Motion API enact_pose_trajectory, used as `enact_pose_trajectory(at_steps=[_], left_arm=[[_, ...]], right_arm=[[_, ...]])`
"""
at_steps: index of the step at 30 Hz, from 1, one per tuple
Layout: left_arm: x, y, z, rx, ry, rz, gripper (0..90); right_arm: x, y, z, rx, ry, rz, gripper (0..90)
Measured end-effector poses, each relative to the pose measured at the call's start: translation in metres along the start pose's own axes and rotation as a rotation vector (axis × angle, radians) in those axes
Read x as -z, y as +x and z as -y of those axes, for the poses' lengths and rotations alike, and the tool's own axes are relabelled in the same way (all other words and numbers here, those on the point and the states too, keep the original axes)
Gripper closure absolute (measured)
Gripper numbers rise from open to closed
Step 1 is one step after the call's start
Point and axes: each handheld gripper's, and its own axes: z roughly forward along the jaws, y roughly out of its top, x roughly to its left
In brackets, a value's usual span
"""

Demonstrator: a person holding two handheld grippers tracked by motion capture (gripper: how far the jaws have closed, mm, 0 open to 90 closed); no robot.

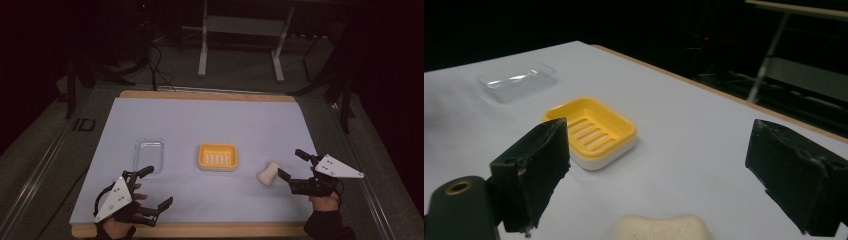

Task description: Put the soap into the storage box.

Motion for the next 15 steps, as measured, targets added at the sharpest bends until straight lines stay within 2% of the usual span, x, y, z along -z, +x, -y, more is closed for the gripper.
enact_pose_trajectory(at_steps=[2, 5, 7, 8, 9, 10, 15], left_arm=[[0.0, 0.0, 0.0, 0.001, -0.003, -0.001, 0.8], [0.001, 0.0, 0.0, 0.0, -0.003, 0.001, 0.8], [0.0, 0.0, 0.0, 0.0, -0.002, 0.003, 0.7], [0.0, -0.001, 0.0, 0.002, -0.003, 0.004, 0.7], [0.0, -0.001, 0.001, 0.0, -0.001, 0.006, 0.7], [0.0, -0.002, 0.001, -0.003, 0.0, 0.006, 0.7], [0.0, -0.002, 0.001, -0.014, 0.011, 0.004, 0.7]], right_arm=[[0.001, -0.001, 0.0, 0.0, -0.009, 0.0, 10.4], [0.002, -0.007, -0.002, -0.018, -0.006, -0.077, 10.5], [0.001, -0.01, -0.005, -0.01, -0.002, -0.109, 10.5], [0.001, -0.01, -0.005, -0.01, -0.002, -0.109, 10.5], [0.0, -0.011, -0.006, -0.011, 0.012, -0.135, 10.5], [0.0, -0.011, -0.007, 0.01, 0.019, -0.15, 10.5], [-0.001, -0.016, -0.012, 0.051, 0.077, -0.217, 10.5]])
